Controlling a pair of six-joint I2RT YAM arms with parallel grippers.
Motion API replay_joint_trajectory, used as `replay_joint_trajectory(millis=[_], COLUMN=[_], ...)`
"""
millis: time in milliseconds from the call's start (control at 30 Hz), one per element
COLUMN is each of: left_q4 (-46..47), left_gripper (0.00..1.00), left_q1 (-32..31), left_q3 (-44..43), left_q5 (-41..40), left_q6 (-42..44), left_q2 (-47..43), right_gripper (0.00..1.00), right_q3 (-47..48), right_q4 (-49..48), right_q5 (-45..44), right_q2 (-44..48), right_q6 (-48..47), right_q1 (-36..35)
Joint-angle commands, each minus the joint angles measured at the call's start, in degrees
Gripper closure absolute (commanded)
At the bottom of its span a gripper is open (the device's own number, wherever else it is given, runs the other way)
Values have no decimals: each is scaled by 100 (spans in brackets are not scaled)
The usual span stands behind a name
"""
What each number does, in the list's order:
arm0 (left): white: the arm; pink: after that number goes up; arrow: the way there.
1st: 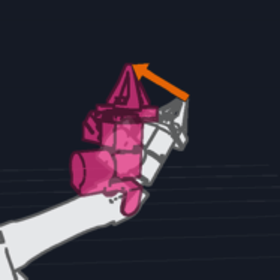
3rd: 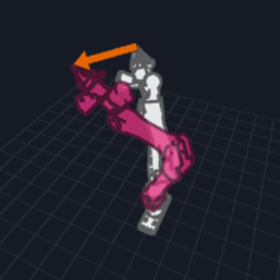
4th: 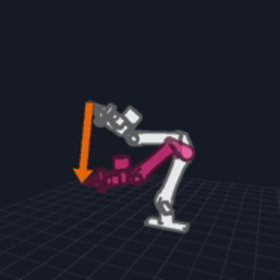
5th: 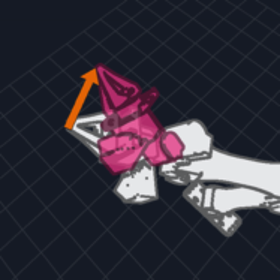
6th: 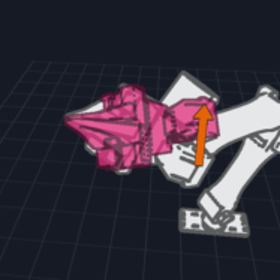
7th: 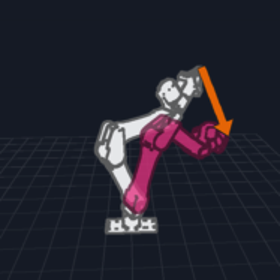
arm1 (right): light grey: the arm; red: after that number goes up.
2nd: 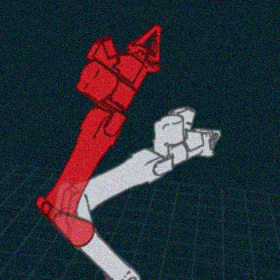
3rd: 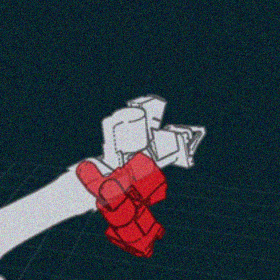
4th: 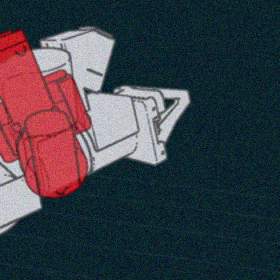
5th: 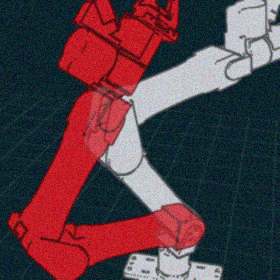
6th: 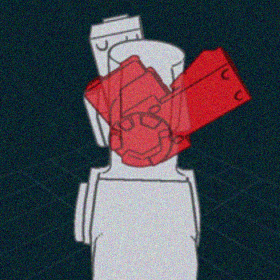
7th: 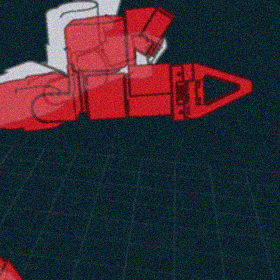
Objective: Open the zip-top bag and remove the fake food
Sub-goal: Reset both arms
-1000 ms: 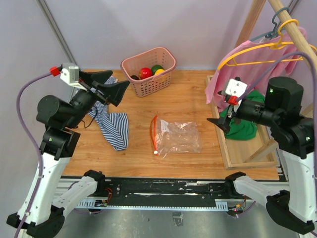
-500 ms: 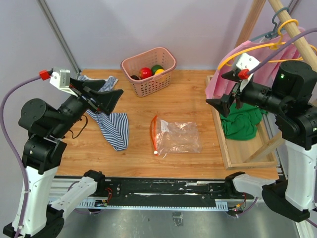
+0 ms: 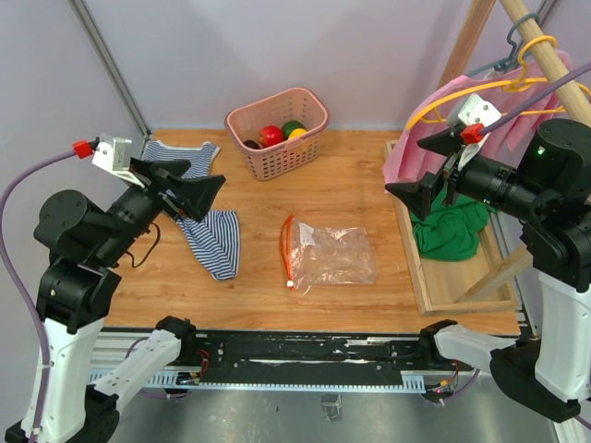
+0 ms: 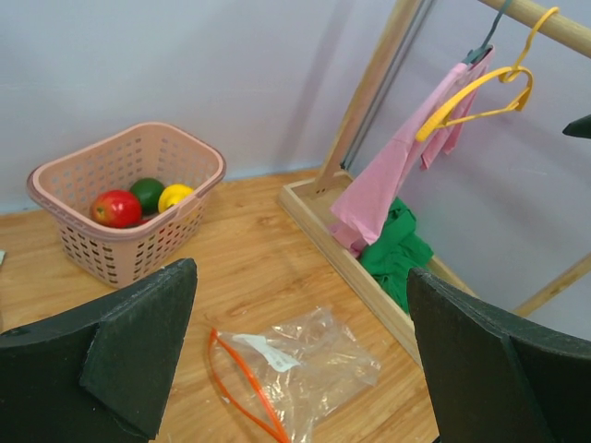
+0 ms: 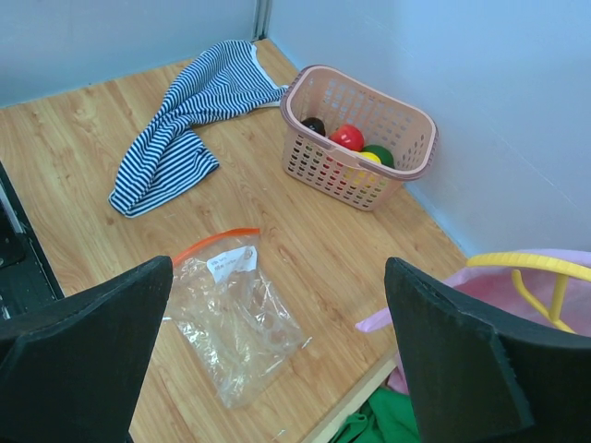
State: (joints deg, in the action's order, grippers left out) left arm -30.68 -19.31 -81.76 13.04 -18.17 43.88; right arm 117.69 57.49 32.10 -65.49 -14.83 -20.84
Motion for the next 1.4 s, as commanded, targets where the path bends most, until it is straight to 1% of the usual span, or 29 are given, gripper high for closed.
replay_joint_trajectory(millis=[0, 233, 700, 1367], left_q4=[-37, 43, 95, 134], left_gripper=[1, 1, 1, 1], left_q1=[-6, 1, -9, 0], left_q3=[139, 272, 446, 477], left_q5=[-38, 3, 6, -29], left_q6=[48, 16, 12, -2], left_q2=[-114, -126, -169, -182], right_gripper=[2, 2, 2, 2], right_q3=[63, 15, -96, -108], right_q4=[-166, -168, -168, -160], right_q5=[48, -155, -162, -234], right_q2=[43, 97, 162, 195], right_q6=[214, 235, 147, 49], right_q1=[71, 64, 65, 69])
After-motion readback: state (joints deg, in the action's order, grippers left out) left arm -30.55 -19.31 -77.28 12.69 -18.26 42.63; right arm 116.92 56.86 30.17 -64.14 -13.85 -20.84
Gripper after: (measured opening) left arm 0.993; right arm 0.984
